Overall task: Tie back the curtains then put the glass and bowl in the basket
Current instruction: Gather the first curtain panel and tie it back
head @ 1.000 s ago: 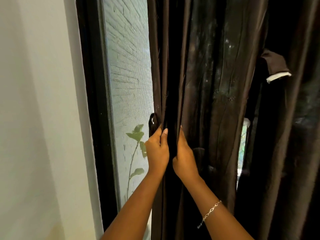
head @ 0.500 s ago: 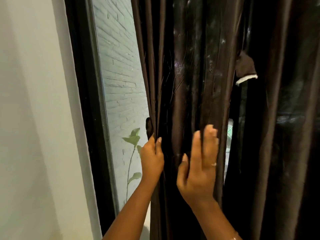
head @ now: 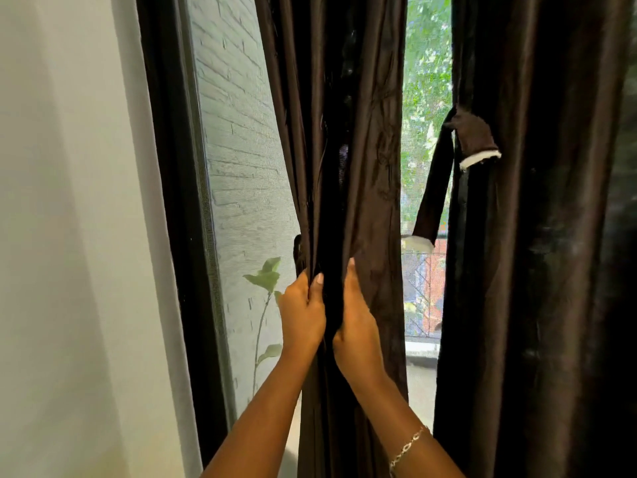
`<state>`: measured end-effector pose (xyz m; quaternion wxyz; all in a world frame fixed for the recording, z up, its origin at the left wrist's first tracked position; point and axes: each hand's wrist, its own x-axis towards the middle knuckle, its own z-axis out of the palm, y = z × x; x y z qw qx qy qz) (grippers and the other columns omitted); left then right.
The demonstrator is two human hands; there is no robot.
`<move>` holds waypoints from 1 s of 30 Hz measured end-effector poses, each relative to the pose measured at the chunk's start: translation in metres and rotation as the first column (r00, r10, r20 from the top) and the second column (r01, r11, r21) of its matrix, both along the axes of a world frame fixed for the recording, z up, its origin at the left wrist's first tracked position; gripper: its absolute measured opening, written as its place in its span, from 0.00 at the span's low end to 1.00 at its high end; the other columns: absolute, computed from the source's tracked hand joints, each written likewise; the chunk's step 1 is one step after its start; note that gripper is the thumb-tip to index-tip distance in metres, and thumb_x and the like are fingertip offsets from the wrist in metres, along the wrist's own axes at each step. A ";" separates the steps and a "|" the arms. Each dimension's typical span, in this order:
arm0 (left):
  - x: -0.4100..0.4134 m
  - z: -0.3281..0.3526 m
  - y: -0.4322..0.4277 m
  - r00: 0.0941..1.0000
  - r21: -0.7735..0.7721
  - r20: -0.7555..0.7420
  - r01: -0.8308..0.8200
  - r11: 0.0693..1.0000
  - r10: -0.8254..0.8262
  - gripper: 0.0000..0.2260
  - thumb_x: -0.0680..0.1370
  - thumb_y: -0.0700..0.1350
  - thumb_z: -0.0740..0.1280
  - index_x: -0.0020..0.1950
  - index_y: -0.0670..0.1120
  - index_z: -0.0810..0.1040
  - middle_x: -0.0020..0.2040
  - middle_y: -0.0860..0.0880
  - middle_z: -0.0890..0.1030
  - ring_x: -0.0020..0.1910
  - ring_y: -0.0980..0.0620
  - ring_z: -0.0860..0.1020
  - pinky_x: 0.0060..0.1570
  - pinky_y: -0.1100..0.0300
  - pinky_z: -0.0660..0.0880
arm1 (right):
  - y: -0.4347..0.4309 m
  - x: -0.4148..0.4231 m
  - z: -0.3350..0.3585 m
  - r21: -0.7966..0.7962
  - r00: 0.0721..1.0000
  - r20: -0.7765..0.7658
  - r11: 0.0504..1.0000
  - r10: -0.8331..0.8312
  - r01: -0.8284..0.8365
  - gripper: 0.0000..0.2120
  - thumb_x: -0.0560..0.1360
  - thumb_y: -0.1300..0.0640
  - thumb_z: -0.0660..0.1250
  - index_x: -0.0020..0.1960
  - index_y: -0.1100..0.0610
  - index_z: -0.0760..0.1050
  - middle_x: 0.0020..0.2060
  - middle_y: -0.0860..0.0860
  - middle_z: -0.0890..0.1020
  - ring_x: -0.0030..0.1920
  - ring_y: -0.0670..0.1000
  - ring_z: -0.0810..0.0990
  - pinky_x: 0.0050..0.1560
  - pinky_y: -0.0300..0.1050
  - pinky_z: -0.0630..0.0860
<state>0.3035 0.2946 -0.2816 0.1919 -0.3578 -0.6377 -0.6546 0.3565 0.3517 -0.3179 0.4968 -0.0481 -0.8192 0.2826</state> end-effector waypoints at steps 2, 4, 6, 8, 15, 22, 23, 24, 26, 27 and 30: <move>0.004 0.001 0.001 1.000 -0.005 0.000 0.001 1.000 -0.001 0.11 0.80 0.42 0.58 0.56 0.40 0.77 0.45 0.50 0.80 0.40 0.63 0.76 0.43 0.72 0.74 | 0.002 -0.005 0.000 0.127 0.993 0.098 0.990 -0.072 0.059 0.29 0.78 0.54 0.59 0.73 0.37 0.50 0.70 0.50 0.69 0.66 0.48 0.73 0.65 0.49 0.72; 0.008 0.001 0.001 1.000 -0.004 0.019 0.012 1.000 -0.012 0.10 0.80 0.42 0.58 0.55 0.42 0.77 0.43 0.53 0.79 0.41 0.65 0.76 0.44 0.73 0.74 | 0.000 -0.007 0.000 -0.058 0.990 0.089 0.993 0.106 -0.101 0.18 0.75 0.38 0.59 0.63 0.41 0.73 0.59 0.47 0.80 0.59 0.42 0.78 0.61 0.43 0.73; 0.014 0.001 0.002 0.997 0.040 0.062 0.052 0.998 -0.054 0.12 0.80 0.46 0.58 0.51 0.40 0.78 0.40 0.52 0.80 0.41 0.58 0.79 0.44 0.70 0.75 | -0.005 -0.002 0.002 -0.166 0.963 0.039 0.952 0.266 -0.256 0.16 0.75 0.39 0.59 0.57 0.43 0.77 0.54 0.45 0.82 0.57 0.41 0.78 0.61 0.41 0.72; 0.018 0.002 0.002 0.996 0.072 0.072 0.052 0.996 -0.057 0.15 0.79 0.49 0.60 0.53 0.38 0.78 0.43 0.47 0.81 0.44 0.52 0.80 0.47 0.64 0.77 | -0.007 -0.004 -0.001 -0.073 0.973 0.046 0.972 0.227 -0.224 0.14 0.78 0.48 0.59 0.61 0.49 0.76 0.54 0.48 0.82 0.57 0.43 0.78 0.62 0.42 0.73; 0.019 -0.002 0.005 0.975 -0.058 -0.126 -0.193 0.979 0.185 0.11 0.80 0.42 0.58 0.51 0.36 0.77 0.30 0.52 0.73 0.27 0.58 0.70 0.29 0.70 0.67 | 0.055 0.005 0.019 -0.347 0.878 -0.372 0.832 0.300 -0.432 0.20 0.75 0.63 0.62 0.66 0.54 0.69 0.65 0.49 0.73 0.62 0.38 0.73 0.63 0.32 0.70; 0.027 -0.002 -0.002 0.972 -0.060 -0.169 -0.174 0.983 0.162 0.13 0.80 0.42 0.58 0.60 0.39 0.76 0.37 0.46 0.80 0.34 0.54 0.78 0.36 0.70 0.70 | 0.099 -0.016 0.074 -0.694 0.733 -0.081 0.490 0.675 -0.528 0.22 0.67 0.61 0.69 0.60 0.61 0.74 0.48 0.52 0.84 0.48 0.50 0.84 0.46 0.40 0.80; 0.027 -0.002 -0.004 0.977 -0.060 -0.161 -0.149 0.987 0.138 0.12 0.80 0.41 0.58 0.59 0.39 0.76 0.32 0.51 0.77 0.30 0.57 0.76 0.32 0.71 0.69 | 0.097 -0.019 0.076 -0.703 0.712 -0.061 0.476 0.700 -0.529 0.22 0.64 0.60 0.70 0.57 0.62 0.75 0.46 0.52 0.85 0.47 0.51 0.84 0.46 0.41 0.80; 0.027 -0.002 -0.005 0.982 -0.059 -0.154 -0.123 0.991 0.113 0.11 0.80 0.41 0.58 0.58 0.39 0.77 0.29 0.54 0.73 0.27 0.58 0.74 0.29 0.70 0.68 | 0.095 -0.021 0.079 -0.710 0.693 -0.054 0.460 0.719 -0.533 0.21 0.63 0.61 0.71 0.55 0.62 0.76 0.45 0.53 0.85 0.46 0.51 0.84 0.46 0.42 0.80; 0.024 -0.003 -0.009 0.985 -0.062 -0.154 -0.094 0.994 0.084 0.11 0.80 0.42 0.58 0.57 0.41 0.77 0.27 0.54 0.69 0.28 0.59 0.73 0.27 0.68 0.66 | 0.090 -0.027 0.082 -0.715 0.675 -0.051 0.445 0.736 -0.540 0.20 0.61 0.62 0.72 0.52 0.62 0.77 0.43 0.53 0.85 0.45 0.51 0.84 0.45 0.42 0.81; 0.023 -0.004 -0.011 0.984 -0.067 -0.158 -0.092 0.993 0.080 0.11 0.80 0.42 0.58 0.58 0.42 0.76 0.27 0.53 0.69 0.28 0.59 0.73 0.26 0.67 0.66 | 0.088 -0.030 0.083 -0.711 0.677 -0.048 0.451 0.734 -0.539 0.18 0.61 0.63 0.71 0.51 0.62 0.77 0.42 0.52 0.85 0.44 0.52 0.84 0.45 0.42 0.81; 0.016 -0.004 -0.016 0.980 -0.082 -0.164 -0.129 0.988 0.115 0.12 0.80 0.42 0.58 0.60 0.41 0.75 0.27 0.52 0.70 0.26 0.57 0.72 0.25 0.69 0.65 | 0.080 -0.033 0.084 -0.675 0.745 -0.038 0.532 0.666 -0.510 0.10 0.69 0.69 0.67 0.50 0.63 0.78 0.41 0.52 0.85 0.44 0.52 0.83 0.43 0.40 0.81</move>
